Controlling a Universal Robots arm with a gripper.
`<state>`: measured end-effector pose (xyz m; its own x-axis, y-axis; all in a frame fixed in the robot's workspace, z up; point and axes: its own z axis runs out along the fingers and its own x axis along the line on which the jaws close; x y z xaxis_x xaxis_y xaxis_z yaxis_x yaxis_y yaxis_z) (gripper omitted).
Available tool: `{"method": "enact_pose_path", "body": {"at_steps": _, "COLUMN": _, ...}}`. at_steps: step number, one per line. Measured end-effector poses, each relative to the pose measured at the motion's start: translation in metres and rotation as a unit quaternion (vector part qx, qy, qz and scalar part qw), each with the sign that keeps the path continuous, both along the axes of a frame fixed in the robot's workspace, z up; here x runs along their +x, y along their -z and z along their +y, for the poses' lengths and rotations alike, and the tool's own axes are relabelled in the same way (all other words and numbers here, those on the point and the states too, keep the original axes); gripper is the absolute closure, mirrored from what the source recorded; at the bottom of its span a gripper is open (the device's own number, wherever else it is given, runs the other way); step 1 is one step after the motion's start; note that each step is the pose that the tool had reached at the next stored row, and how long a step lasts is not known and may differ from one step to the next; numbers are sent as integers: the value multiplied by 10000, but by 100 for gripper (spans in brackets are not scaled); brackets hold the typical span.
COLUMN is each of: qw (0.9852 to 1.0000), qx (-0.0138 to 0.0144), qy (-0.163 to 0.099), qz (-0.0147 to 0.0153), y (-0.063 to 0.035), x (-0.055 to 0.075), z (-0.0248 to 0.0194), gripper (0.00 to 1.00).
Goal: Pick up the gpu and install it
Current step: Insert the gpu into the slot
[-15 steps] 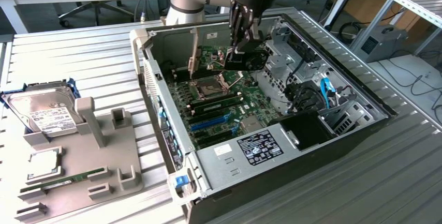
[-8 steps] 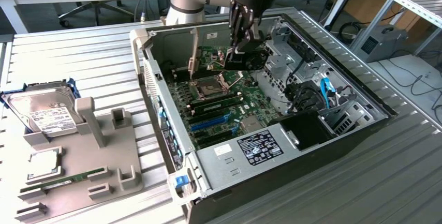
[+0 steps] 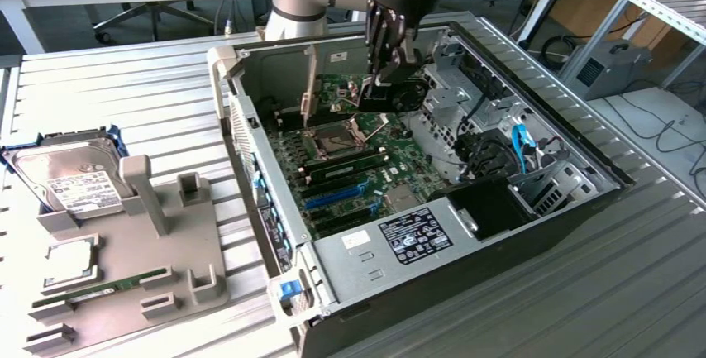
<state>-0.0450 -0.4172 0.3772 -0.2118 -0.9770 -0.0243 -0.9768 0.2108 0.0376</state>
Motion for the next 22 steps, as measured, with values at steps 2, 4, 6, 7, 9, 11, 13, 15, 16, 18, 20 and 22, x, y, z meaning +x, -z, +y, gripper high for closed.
{"method": "enact_pose_path", "body": {"at_steps": 2, "qw": 10000, "qx": 0, "qy": -16, "qz": 0, "y": 0, "x": 0, "z": 0, "gripper": 74}}
{"method": "enact_pose_path", "body": {"at_steps": 4, "qw": 10000, "qx": 0, "qy": -47, "qz": 0, "y": 1, "x": 0, "z": 0, "gripper": 74}}
{"method": "enact_pose_path", "body": {"at_steps": 6, "qw": 10000, "qx": 0, "qy": -64, "qz": 0, "y": 1, "x": 0, "z": 0, "gripper": 74}}
{"method": "enact_pose_path", "body": {"at_steps": 7, "qw": 10000, "qx": 0, "qy": -74, "qz": 0, "y": 1, "x": 0, "z": 0, "gripper": 74}}
{"method": "enact_pose_path", "body": {"at_steps": 9, "qw": 10000, "qx": 0, "qy": -91, "qz": 0, "y": 1, "x": 0, "z": 0, "gripper": 74}}
{"method": "enact_pose_path", "body": {"at_steps": 11, "qw": 9999, "qx": 0, "qy": -107, "qz": 0, "y": 1, "x": 0, "z": 0, "gripper": 74}}
{"method": "enact_pose_path", "body": {"at_steps": 13, "qw": 9999, "qx": 0, "qy": -125, "qz": 0, "y": 1, "x": 0, "z": 0, "gripper": 74}}
{"method": "enact_pose_path", "body": {"at_steps": 15, "qw": 9999, "qx": 0, "qy": -141, "qz": 0, "y": 1, "x": 0, "z": 0, "gripper": 74}}
{"method": "enact_pose_path", "body": {"at_steps": 16, "qw": 9999, "qx": 0, "qy": -149, "qz": 0, "y": 1, "x": 0, "z": 0, "gripper": 74}}
{"method": "enact_pose_path", "body": {"at_steps": 18, "qw": 9999, "qx": 0, "qy": -166, "qz": 0, "y": 1, "x": 0, "z": 0, "gripper": 74}}
{"method": "enact_pose_path", "body": {"at_steps": 20, "qw": 9998, "qx": 0, "qy": -190, "qz": 0, "y": 2, "x": 0, "z": 0, "gripper": 74}}
{"method": "enact_pose_path", "body": {"at_steps": 22, "qw": 9998, "qx": 0, "qy": -219, "qz": 0, "y": 2, "x": 0, "z": 0, "gripper": 74}}
